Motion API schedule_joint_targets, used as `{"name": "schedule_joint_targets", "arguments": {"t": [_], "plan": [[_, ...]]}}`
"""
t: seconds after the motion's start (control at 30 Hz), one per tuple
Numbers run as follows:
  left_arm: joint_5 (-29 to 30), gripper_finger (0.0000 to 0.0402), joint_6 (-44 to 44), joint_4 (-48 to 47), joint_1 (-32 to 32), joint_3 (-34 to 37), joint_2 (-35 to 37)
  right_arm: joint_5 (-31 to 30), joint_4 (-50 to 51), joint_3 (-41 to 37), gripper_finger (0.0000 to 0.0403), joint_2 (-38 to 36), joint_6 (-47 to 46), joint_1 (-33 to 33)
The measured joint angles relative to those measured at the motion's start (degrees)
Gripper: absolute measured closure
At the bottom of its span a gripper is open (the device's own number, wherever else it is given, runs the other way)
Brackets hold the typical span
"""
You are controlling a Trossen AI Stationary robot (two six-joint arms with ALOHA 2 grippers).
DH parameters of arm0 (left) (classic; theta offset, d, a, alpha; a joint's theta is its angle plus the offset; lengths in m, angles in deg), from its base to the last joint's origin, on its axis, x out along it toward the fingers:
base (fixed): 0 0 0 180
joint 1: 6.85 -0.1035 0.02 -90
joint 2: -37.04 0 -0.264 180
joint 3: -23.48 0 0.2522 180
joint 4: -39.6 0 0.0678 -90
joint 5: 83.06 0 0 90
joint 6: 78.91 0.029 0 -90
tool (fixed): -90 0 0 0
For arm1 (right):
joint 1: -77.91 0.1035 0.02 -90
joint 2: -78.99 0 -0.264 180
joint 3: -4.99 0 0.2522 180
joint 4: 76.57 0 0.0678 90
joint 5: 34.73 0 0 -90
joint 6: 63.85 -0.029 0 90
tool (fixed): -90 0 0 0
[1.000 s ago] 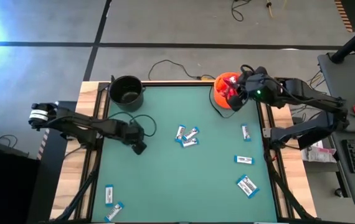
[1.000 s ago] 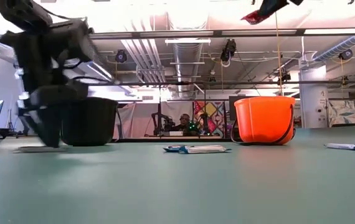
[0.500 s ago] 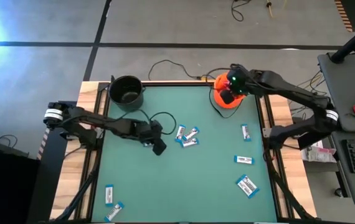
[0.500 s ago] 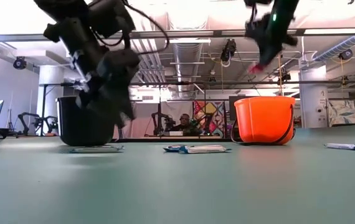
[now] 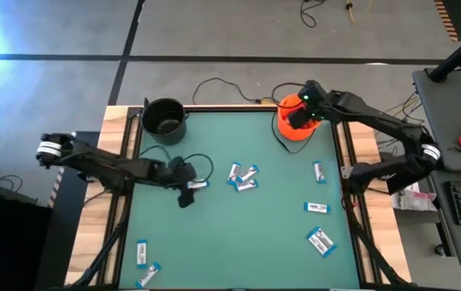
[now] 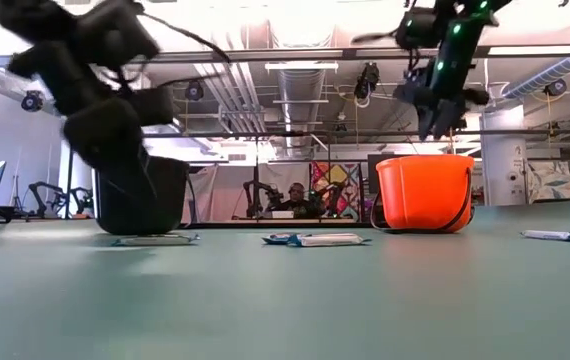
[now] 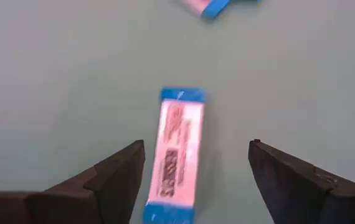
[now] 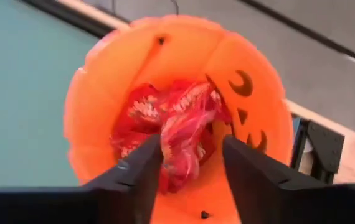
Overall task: Sort candy by brand, put in halloween buckets
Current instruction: Put the red candy into the orange bucket, then put the white candy into the black bucket
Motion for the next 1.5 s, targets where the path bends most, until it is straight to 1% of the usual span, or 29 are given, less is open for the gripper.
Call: {"name": "schedule_joint_targets", "arguments": {"t": [0.07, 0.13, 0.23, 0.3, 0.4, 0.5, 0.57, 0.7, 0.9, 1.1, 1.23, 1.33, 1.5], "plan": [[0.0, 0.012, 2.99, 8.44, -0.01, 5.02, 2.79, 0.04, -0.35, 0.11, 0.0203, -2.56, 0.09, 0.79], [0.07, 0.0114, 6.49, 15.83, -0.07, 9.73, 4.12, 0.25, -0.36, 0.11, 0.0181, -5.46, -0.24, 2.27], [-0.08, 0.0111, 11.17, 27.34, -0.14, 15.39, 4.08, 2.56, -0.38, 0.08, 0.0158, -9.76, -0.57, 4.64], [-0.21, 0.0111, 11.71, 33.37, -0.14, 18.2, 2.75, 3.15, -0.38, 0.06, 0.0149, -12.22, -1.29, 6.44], [0.6, 0.0111, 10.7, 40.22, -0.15, 21.28, -0.8, 3.13, -0.38, 0.04, 0.0144, -15.12, -2.91, 8.99], [2.09, 0.0112, 10.31, 47.28, -0.21, 22.76, -5.18, 2.84, -0.56, 0.04, 0.0144, -16.89, -4.1, 10.77], [2.15, 0.0117, 10.03, 49.85, -0.18, 23.24, -8.43, 2.54, -0.56, 0.04, 0.0147, -17.24, -4.57, 11.51], [2.4, 0.0137, 9.9, 54.55, -0.16, 22.8, -15.5, 1.17, -0.54, 0.02, 0.0156, -16.59, -5.31, 11.66], [3.01, 0.0179, 10.9, 68.52, -0.14, 23.81, -25.98, 1.07, -0.59, 0.0, 0.0167, -14.75, -3.76, 11.66], [3.88, 0.023, 10.78, 77.31, -0.14, 23.76, -33.78, 1.82, -2.94, 0.0, 0.017, -14.42, -2.14, 11.74], [4.33, 0.0264, 11.7, 81.1, -0.18, 23.79, -36.56, 4.9, -3.97, 0.0, 0.0171, -14.8, -1.91, 11.91], [5.18, 0.028, 9.83, 80.73, -0.25, 23.83, -36.02, 7.26, -4.18, 0.0, 0.0173, -15.09, -1.23, 11.9], [5.35, 0.0287, 7.31, 77.48, -0.61, 24.22, -31.12, 7.52, -3.98, 0.85, 0.0173, -15.21, -1.69, 11.9]]}}
